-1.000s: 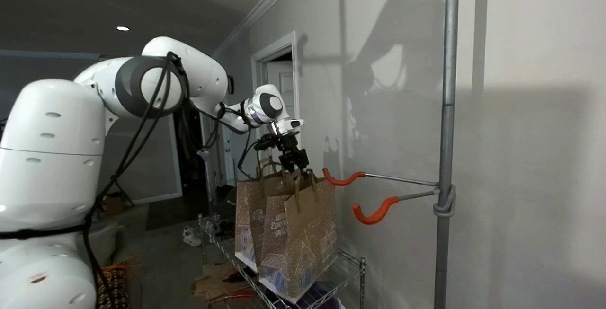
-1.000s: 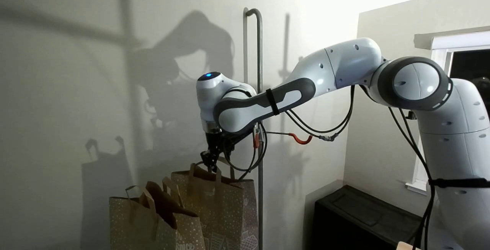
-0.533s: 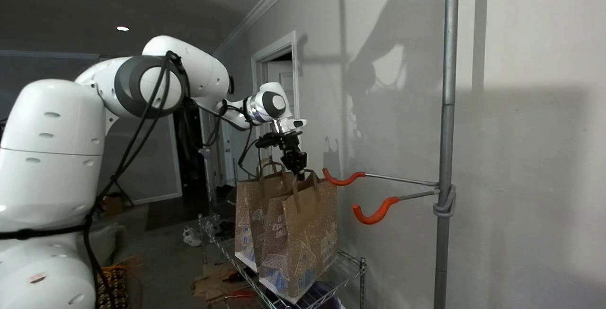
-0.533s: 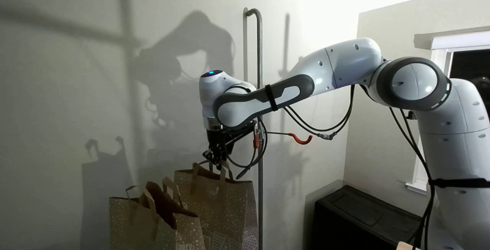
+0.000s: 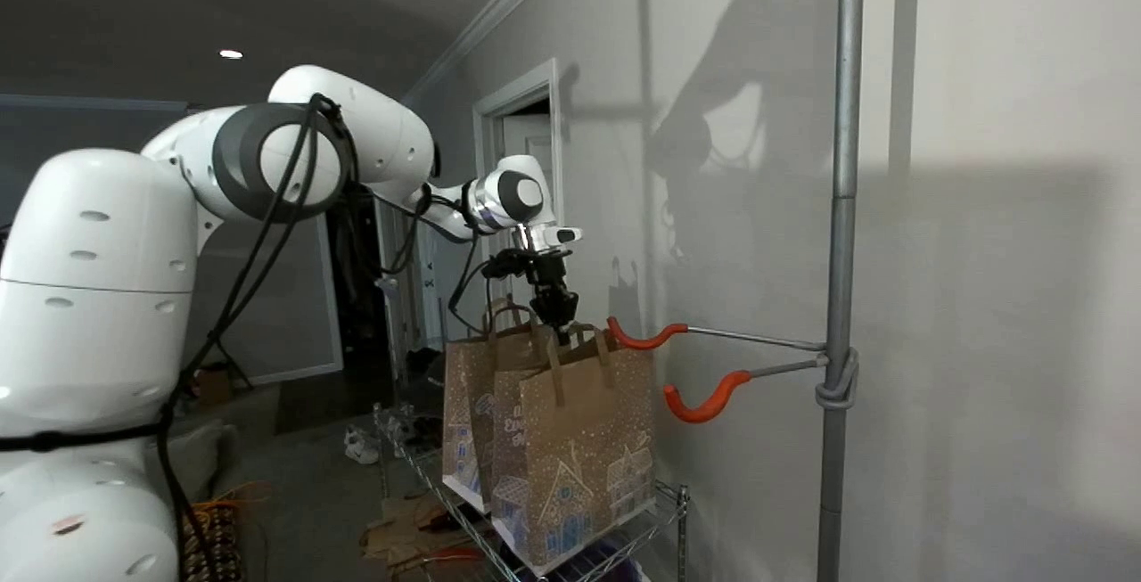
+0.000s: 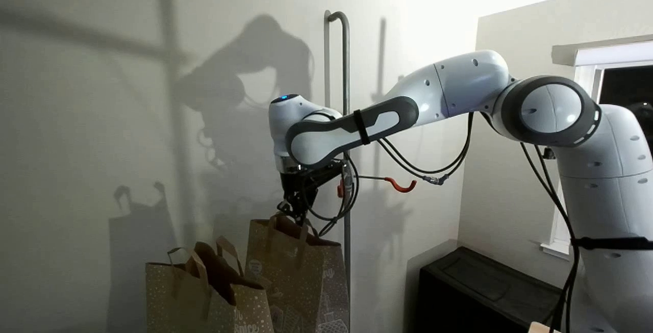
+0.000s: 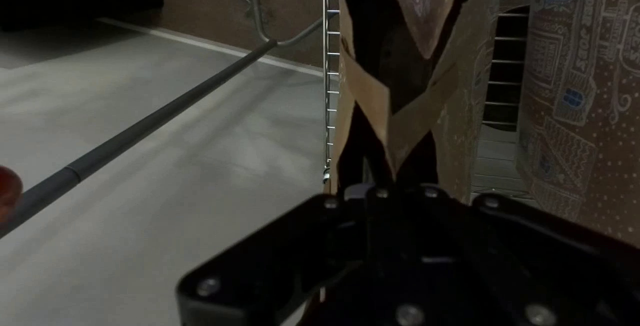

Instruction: Hang the paper bags on the stand.

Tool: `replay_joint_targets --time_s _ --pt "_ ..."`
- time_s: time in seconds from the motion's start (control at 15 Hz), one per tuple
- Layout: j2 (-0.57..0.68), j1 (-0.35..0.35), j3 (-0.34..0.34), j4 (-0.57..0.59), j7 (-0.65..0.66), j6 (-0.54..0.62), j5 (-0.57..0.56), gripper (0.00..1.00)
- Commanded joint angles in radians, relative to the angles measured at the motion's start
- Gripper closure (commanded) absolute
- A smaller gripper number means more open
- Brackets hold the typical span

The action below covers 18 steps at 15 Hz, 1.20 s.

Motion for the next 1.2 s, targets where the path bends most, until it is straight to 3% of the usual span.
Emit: replay_joint_targets --time_s 0.0,0.27,0.6,1.13 --pt "-0.088 -0.021 -0.002 -0.033 -0.042 -0.102 0.036 0.96" --pt "-0.228 -0.058 0.007 -0.075 -0.141 -0.2 0.106 0.95" --pt "-0.372 -0.11 -0.008 -0.149 -0.407 -0.284 0.185 0.95" --pt "-0.512 -0.165 -0.071 -0.338 -0.782 -0.357 0.135 0.96"
